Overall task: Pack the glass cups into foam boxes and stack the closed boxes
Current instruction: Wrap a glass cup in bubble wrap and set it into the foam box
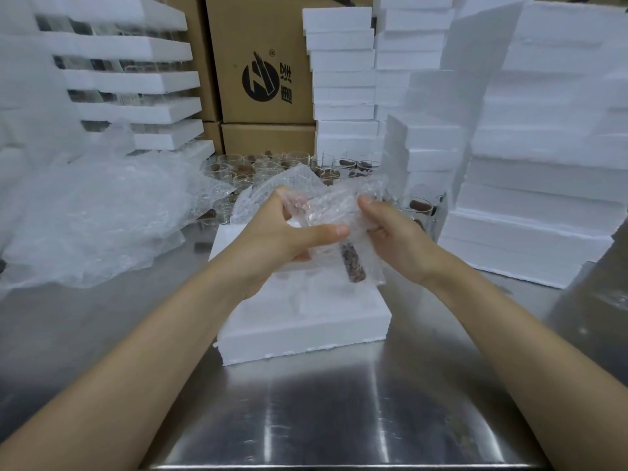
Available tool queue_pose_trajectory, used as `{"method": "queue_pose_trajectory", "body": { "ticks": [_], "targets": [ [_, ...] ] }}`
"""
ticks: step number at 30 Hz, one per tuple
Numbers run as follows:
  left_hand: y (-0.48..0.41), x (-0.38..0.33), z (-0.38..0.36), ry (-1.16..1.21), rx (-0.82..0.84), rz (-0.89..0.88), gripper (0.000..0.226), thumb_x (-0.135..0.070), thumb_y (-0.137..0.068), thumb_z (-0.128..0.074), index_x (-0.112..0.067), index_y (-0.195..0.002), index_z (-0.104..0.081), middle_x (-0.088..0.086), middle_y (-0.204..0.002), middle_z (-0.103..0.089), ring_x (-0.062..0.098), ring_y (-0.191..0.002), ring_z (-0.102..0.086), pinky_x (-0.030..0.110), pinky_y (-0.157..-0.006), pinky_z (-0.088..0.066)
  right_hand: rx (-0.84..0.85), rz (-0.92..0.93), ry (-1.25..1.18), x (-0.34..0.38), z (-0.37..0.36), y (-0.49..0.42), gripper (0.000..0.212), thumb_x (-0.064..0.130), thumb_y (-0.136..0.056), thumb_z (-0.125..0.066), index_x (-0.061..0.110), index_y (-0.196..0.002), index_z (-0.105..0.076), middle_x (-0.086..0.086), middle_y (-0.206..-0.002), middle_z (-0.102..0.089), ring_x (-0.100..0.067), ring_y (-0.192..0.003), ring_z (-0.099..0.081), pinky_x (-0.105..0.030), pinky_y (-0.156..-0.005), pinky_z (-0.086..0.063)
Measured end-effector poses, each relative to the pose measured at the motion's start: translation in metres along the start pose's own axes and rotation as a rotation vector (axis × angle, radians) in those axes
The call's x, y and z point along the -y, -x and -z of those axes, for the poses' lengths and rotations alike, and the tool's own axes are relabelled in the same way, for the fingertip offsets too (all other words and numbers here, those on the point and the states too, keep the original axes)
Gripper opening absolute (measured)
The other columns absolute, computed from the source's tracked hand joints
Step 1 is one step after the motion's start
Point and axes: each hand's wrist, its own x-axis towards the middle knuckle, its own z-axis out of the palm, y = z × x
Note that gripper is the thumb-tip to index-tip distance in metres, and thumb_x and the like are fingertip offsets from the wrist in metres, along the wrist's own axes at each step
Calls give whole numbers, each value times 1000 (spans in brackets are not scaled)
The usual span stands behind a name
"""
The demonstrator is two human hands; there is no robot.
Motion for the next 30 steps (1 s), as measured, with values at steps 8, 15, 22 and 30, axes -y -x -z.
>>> {"method": "queue_pose_trajectory", "body": {
  "ticks": [8, 15, 22, 30],
  "targets": [
    [1, -6, 7, -47, 96, -17, 87, -39, -52, -88, -26, -129, -49, -2, -126, -64, 21, -112, -64, 46, -92, -53, -334, 97, -117, 3, -3, -7, 41, 16, -74, -76, 27, -111, -60, -2, -121, -61, -24, -106, -65, -49, -94, -52],
    [2, -6, 3, -31, 110, -41, 91, -36, -52, -88, -19, -132, -47, 4, -128, -62, 25, -115, -62, 52, -96, -51, -492, 459, 364, 8, -10, -6, 45, -18, -69, -67, 26, -69, -63, 16, -77, -62, 1, -73, -57, -15, -67, -45],
    [0, -6, 6, -31, -49, -131, 76, -32, -50, -95, -25, -108, -47, -1, -112, -66, 9, -95, -69, 27, -76, -56, -137, 167, 349, 9, -3, -4, 63, 67, -82, -36, 18, -107, -65, -5, -123, -59, -19, -119, -53, -46, -107, -35],
    [-2, -6, 3, 163, -13, -125, 72, -17, -69, -80, -18, -132, -44, 3, -129, -62, 21, -115, -63, 43, -99, -49, -211, 143, 190, 9, 5, -6, 45, 61, -82, -56, 44, -123, -54, 16, -128, -47, 9, -115, -52, -30, -94, -40]
  ]
}}
